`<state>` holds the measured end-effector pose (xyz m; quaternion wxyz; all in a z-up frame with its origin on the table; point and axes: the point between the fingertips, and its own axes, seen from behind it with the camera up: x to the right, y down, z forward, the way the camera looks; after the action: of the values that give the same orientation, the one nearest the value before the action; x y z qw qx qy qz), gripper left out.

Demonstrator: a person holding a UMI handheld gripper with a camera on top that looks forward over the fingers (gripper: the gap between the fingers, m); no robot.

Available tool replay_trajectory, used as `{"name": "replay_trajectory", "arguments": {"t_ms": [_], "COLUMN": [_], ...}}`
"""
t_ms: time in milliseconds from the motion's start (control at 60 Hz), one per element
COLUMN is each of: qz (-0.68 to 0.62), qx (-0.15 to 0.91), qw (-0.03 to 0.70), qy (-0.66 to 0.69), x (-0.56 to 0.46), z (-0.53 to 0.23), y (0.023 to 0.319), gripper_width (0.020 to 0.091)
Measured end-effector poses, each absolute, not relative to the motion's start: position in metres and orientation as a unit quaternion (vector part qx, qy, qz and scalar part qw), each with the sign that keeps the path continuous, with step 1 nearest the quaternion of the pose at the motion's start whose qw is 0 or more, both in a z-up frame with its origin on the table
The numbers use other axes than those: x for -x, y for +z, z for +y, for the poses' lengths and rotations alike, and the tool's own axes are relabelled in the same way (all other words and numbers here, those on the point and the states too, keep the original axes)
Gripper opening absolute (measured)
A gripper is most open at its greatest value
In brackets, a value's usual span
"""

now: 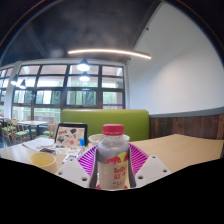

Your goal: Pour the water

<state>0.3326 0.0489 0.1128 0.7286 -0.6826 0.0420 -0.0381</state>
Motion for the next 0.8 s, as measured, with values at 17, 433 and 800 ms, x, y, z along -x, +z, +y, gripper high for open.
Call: {"name": "replay_trajectory", "arguments": {"t_ms": [17,433,800], "qz": [0.041,0.008,-0.005], "qx": [0.683,0.686,0.68], "qw": [0.729,0.724,0.732], "qy": [-0.038,-0.062,-0.035], "x": [-0.333,-0.3,-0.226], "z": [0.05,-0.057,-0.206], "y": [0.113,0.142,0.156], "gripper_width": [0.0444,0.082,0.0828]}}
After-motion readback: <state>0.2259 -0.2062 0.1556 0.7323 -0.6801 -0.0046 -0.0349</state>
